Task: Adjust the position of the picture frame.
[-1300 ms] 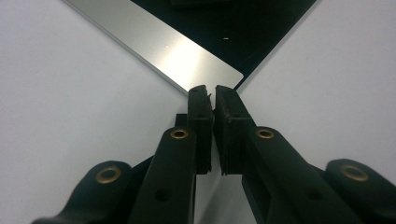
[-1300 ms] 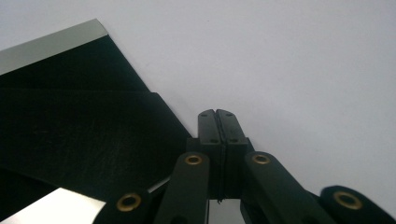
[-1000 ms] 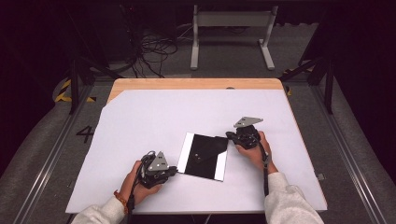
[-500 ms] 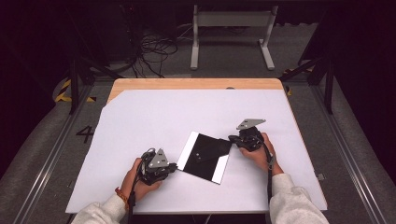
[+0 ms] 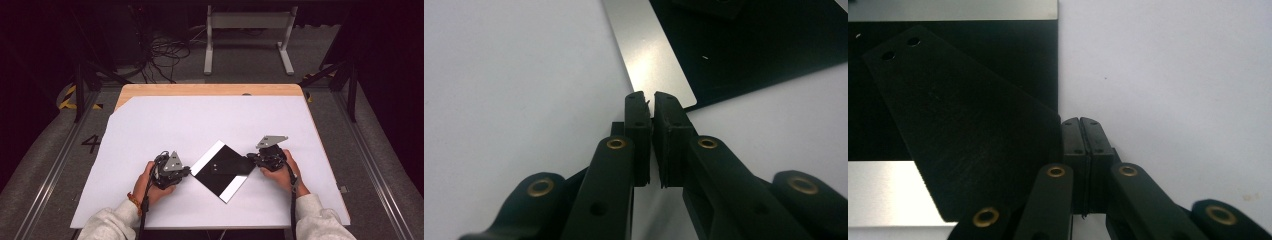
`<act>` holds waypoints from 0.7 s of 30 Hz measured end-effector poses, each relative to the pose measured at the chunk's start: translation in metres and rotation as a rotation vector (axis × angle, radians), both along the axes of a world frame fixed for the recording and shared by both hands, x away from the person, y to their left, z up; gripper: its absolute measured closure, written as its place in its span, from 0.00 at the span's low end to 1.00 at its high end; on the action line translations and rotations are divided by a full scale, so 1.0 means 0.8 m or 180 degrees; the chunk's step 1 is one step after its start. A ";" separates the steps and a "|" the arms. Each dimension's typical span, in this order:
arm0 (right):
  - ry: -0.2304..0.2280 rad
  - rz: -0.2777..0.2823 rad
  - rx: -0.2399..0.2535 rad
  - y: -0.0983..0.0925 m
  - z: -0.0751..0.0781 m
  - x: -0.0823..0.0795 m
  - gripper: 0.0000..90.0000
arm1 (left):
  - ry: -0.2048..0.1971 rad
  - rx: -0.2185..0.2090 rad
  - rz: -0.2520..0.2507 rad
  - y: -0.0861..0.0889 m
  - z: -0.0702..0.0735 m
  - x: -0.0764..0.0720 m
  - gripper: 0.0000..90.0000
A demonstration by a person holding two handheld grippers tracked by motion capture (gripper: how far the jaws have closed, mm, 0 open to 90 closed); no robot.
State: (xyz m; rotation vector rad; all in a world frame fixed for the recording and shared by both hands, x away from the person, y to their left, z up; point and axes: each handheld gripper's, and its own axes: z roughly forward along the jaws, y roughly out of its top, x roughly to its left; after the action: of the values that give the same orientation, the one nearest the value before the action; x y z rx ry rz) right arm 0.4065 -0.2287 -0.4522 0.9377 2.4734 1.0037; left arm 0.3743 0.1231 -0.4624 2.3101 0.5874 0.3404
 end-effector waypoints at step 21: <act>0.0089 0.0129 0.0048 -0.003 0.000 -0.020 1.00 | 0.0022 -0.0168 0.0068 0.004 0.008 0.017 0.96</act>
State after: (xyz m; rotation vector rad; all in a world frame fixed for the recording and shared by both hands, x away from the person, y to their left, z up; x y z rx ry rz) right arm 0.3905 -0.2308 -0.4523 0.9156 2.5207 1.0304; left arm 0.3882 0.1264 -0.4560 2.2566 0.6178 0.3233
